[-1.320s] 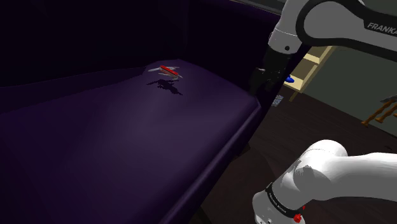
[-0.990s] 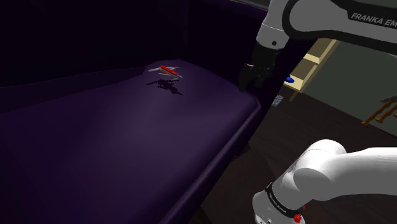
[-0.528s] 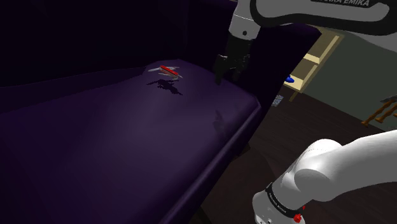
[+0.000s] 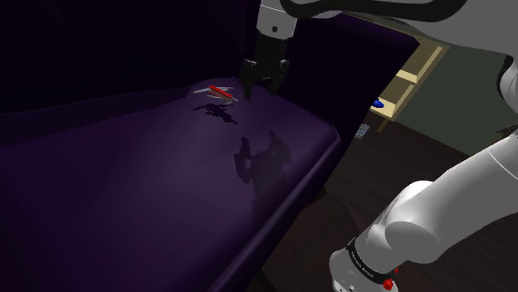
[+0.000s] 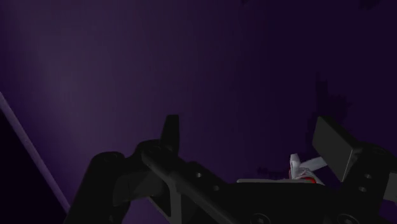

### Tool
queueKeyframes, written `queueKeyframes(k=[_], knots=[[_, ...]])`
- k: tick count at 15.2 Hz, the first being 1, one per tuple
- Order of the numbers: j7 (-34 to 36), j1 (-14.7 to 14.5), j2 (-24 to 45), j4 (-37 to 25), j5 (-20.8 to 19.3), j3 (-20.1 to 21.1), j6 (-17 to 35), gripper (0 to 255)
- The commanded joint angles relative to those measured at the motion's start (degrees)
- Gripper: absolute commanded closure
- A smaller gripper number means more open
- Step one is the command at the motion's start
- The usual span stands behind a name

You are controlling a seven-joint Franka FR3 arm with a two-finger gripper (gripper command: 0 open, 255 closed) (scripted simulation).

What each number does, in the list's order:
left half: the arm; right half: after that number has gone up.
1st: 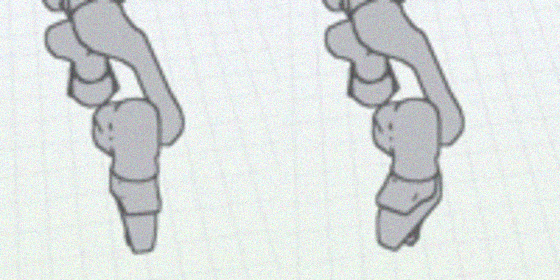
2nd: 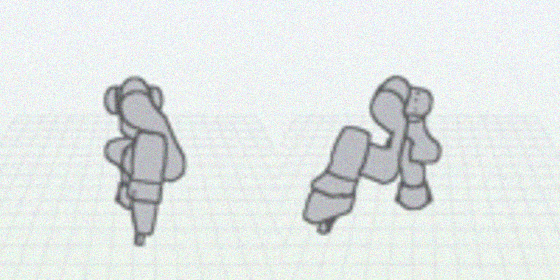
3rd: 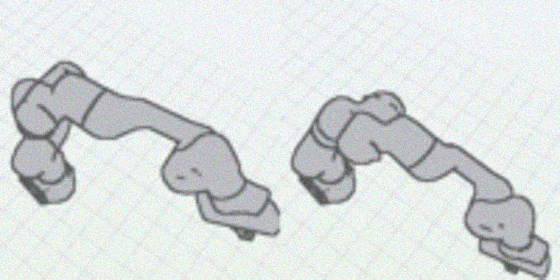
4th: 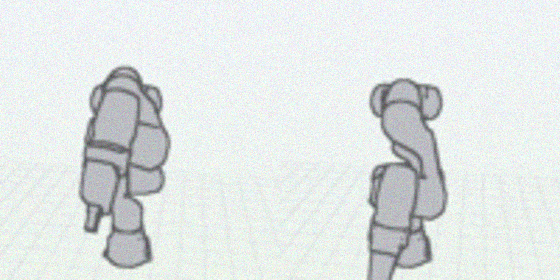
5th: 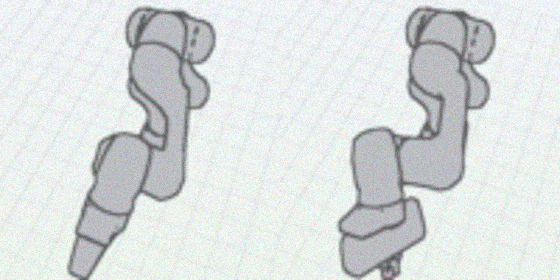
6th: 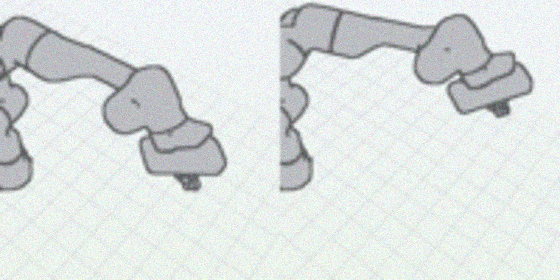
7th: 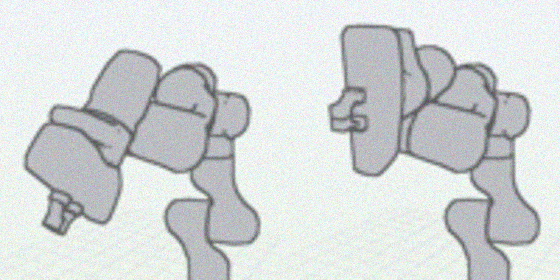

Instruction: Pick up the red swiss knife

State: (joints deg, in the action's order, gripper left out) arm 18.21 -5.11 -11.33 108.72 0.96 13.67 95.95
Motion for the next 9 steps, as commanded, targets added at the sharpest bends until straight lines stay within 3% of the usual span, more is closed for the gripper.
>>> queueKeyframes(k=[1, 6, 9], knots=[[1.1, -0.5, 4.5, -4.9, -0.4, 1.0, -0.5, 0], [3.8, -2.2, 14.8, -16.9, -2.0, 3.1, -2.5, 0], [3.8, -2.2, 14.5, -14.2, -2.0, 3.0, -0.1, 0]])
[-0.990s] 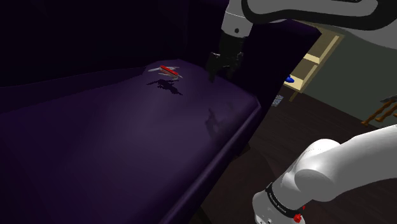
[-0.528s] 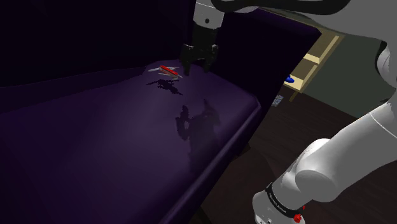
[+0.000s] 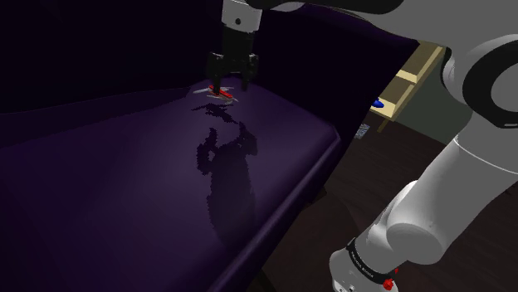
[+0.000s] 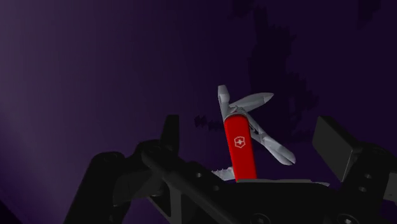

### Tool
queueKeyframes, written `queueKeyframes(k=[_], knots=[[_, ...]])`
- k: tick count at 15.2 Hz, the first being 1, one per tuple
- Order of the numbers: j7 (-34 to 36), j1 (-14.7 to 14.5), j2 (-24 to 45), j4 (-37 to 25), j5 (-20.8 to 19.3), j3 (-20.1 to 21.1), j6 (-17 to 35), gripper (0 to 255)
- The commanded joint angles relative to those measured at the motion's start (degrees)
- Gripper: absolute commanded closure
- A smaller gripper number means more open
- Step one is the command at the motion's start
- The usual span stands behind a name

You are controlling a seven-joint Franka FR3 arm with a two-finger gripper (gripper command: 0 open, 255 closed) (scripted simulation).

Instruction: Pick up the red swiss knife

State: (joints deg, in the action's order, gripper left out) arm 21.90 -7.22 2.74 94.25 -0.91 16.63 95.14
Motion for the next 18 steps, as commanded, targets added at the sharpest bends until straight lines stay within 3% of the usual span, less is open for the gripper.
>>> queueKeyframes(k=[1, 6, 7, 18], knots=[[0.1, 0.0, 0.3, 1.2, -0.1, 0.0, 1.5, 0], [0.0, 0.0, 0.2, 4.1, 0.0, 0.0, 4.3, 0], [0.1, 0.0, 0.2, 4.0, -0.1, 0.0, 4.2, 255], [0.0, 0.0, 0.2, 2.5, 0.0, 0.0, 2.7, 255]])
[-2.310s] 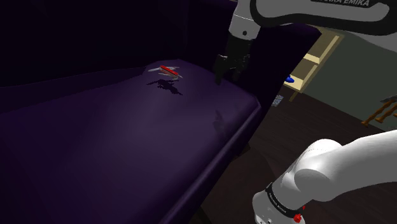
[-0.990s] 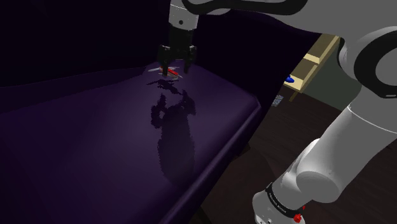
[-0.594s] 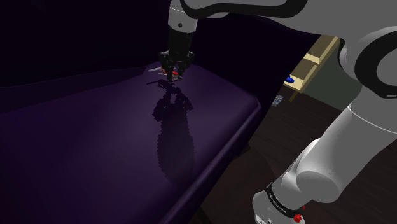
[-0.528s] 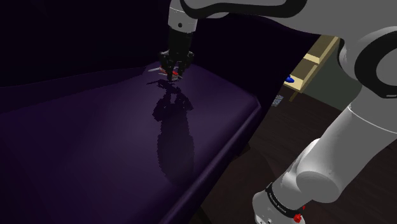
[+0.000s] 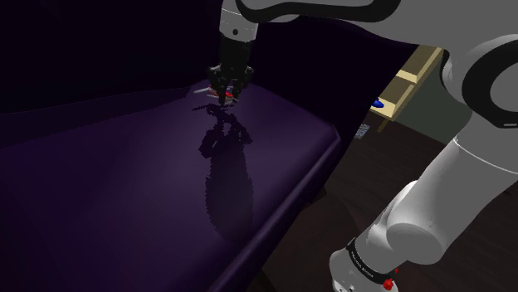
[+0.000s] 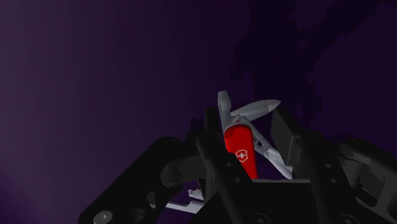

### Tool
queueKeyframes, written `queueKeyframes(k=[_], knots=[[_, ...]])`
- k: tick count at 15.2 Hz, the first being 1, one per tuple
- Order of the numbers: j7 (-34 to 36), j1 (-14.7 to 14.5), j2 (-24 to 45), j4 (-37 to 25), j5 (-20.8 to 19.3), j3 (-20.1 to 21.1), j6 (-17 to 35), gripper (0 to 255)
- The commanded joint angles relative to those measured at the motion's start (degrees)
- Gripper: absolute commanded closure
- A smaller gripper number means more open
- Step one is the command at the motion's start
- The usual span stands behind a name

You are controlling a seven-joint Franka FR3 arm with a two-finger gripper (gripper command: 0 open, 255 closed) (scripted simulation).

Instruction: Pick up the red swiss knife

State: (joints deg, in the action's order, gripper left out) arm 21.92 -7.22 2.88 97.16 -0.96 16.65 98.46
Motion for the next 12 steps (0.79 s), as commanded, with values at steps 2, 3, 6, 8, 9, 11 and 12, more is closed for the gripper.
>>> queueKeyframes(k=[2, 3, 6, 8, 9, 11, 12], knots=[[0.0, 0.0, 0.2, -2.1, 0.0, 0.0, -2.2, 255], [0.1, 0.0, 0.3, -3.0, -0.1, 0.0, -3.0, 255], [0.1, -0.1, 0.6, -5.7, -0.1, 0.1, -5.4, 255], [0.2, -0.2, 0.9, -7.7, -0.2, 0.1, -7.0, 255], [0.2, -0.2, 1.1, -8.7, -0.3, 0.1, -7.8, 255], [0.3, -0.3, 1.5, -10.7, -0.4, 0.2, -9.5, 255], [0.3, -0.3, 1.8, -11.8, -0.5, 0.2, -10.4, 255]])
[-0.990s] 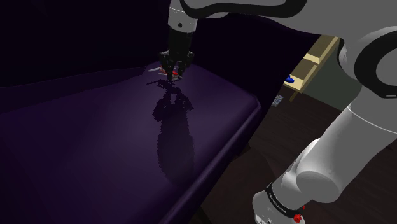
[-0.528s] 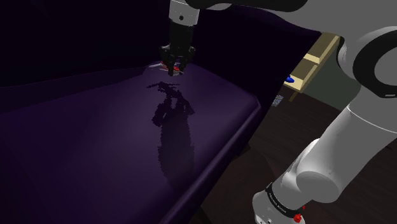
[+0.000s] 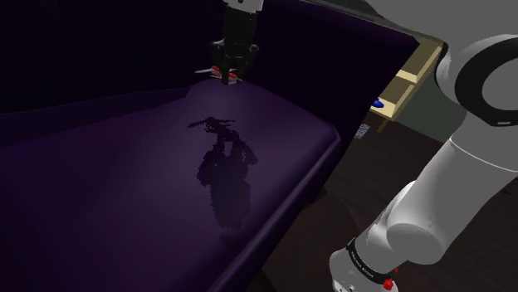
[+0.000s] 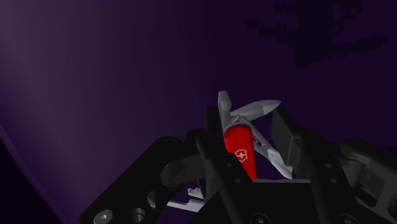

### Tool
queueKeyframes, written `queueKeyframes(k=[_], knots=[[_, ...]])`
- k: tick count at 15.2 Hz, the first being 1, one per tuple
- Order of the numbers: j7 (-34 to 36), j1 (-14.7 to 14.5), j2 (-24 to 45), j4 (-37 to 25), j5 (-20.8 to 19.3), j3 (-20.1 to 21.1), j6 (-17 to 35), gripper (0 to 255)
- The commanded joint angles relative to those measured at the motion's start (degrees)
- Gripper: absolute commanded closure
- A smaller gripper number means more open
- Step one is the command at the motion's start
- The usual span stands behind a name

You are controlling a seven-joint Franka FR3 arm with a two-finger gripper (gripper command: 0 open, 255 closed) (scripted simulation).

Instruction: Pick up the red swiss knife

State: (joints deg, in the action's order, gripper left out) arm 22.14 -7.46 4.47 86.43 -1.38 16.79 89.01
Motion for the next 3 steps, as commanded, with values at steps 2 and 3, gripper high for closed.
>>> queueKeyframes(k=[2, 3], knots=[[0.1, -0.1, 0.4, -2.3, -0.1, 0.1, -1.9, 255], [0.1, -0.1, 0.5, -2.3, -0.1, 0.1, -1.9, 255]])
